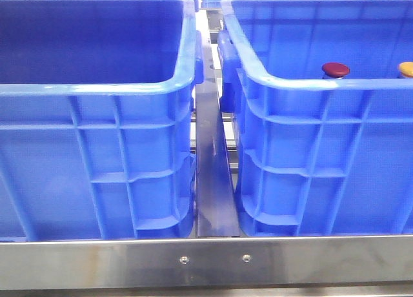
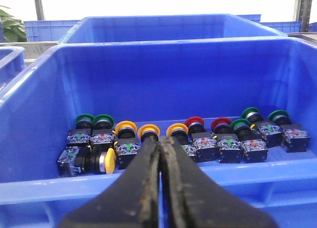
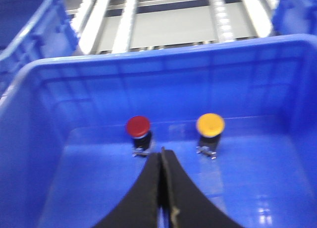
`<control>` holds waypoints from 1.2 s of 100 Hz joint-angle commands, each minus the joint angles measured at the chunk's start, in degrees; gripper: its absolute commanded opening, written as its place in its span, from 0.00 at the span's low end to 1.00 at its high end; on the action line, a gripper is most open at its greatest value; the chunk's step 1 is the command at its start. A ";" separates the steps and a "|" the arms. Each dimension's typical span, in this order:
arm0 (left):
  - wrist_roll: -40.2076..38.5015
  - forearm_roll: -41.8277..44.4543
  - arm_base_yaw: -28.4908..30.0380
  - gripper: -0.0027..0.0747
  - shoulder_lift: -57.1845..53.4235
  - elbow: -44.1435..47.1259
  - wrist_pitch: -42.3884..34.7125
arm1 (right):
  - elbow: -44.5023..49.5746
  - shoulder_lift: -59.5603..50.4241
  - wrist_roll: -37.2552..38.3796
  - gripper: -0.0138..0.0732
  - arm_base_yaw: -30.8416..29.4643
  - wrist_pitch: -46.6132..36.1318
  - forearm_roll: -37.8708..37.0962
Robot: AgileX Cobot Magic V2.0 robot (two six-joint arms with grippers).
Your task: Pick red and yellow buttons and place in box
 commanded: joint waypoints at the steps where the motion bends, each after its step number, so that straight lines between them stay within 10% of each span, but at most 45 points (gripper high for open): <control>1: -0.57 -0.54 -0.40 0.01 -1.95 2.80 -4.72 | -0.50 -1.34 8.62 0.08 1.94 -7.78 -10.25; 81: -0.57 -0.54 -0.40 0.01 -1.95 2.80 -4.72 | 32.29 -41.37 15.32 0.08 4.01 -21.38 -18.48; 120: -0.57 -0.54 -0.40 0.01 -1.95 2.80 -4.72 | 35.26 -40.97 16.16 0.08 4.01 -23.64 -18.48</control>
